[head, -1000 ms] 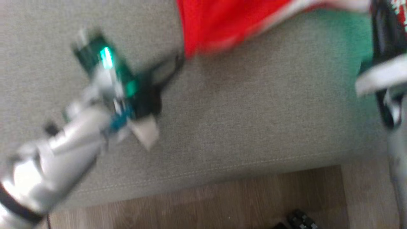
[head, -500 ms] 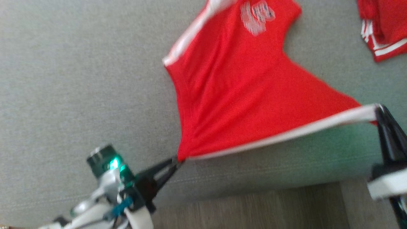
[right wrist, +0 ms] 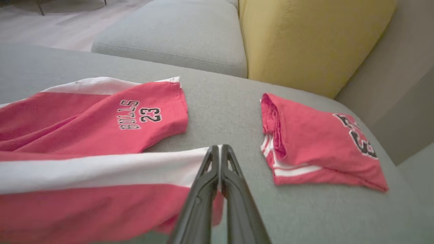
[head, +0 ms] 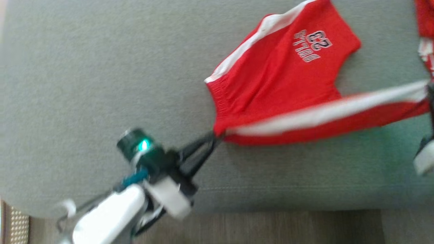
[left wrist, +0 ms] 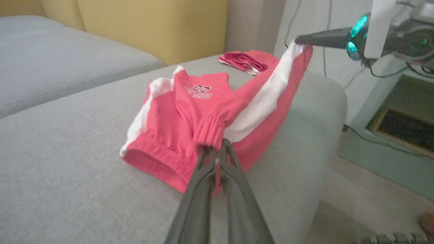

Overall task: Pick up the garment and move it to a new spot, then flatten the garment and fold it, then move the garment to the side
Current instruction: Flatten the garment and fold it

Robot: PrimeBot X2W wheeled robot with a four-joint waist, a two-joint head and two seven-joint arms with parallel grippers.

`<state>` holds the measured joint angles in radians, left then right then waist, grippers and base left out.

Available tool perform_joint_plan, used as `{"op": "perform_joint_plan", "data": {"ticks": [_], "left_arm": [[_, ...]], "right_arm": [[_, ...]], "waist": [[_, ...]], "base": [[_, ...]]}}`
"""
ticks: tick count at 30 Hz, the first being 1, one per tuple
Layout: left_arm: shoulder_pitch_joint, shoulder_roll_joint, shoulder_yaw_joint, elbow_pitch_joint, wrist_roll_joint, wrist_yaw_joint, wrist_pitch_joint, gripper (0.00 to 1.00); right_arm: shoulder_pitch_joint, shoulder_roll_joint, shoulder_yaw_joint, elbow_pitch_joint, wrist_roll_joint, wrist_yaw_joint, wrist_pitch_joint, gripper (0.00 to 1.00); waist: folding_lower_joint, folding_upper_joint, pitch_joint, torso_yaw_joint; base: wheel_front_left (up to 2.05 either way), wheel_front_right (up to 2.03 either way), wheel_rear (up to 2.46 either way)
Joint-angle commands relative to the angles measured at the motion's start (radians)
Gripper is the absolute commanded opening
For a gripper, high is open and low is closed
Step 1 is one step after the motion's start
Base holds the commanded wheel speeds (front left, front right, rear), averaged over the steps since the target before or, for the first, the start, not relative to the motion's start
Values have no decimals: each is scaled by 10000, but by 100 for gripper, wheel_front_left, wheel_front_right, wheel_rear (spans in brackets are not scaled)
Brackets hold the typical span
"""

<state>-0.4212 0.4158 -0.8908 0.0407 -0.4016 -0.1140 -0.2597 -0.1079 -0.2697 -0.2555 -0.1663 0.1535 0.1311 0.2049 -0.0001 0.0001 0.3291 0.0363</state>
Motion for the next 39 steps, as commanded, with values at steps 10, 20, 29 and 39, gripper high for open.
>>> {"op": "perform_joint_plan", "data": {"ticks": [10, 20, 29, 39], "left_arm": [[-1900, -1444, 1379, 1874, -1643, -160, -20, 0], [-3069, -1937, 1296, 2707, -2807, -165, -20, 0], [-3564, -2304, 1383, 3770, -2899, -166, -20, 0], [-2876, -2582, 3005, 3384, -1748, 41, -20, 100]], "right_arm": [[-4290, -1330, 1201, 2699, -508, -4, 412, 0], [-7649, -1961, 3019, 5162, -741, -4, 585, 0], [-9339, -1953, 4043, 6995, -617, -4, 245, 8], [-9136, -1675, 3024, 7841, 331, -4, -1495, 100]], "waist": [[1, -1, 1040, 725], [1, -1, 1862, 1221], [1, -1, 2327, 1405], [1, -1, 2087, 1126]], "base": [[0, 0, 0], [0, 0, 0], [0, 0, 0], [0, 0, 0]]}}
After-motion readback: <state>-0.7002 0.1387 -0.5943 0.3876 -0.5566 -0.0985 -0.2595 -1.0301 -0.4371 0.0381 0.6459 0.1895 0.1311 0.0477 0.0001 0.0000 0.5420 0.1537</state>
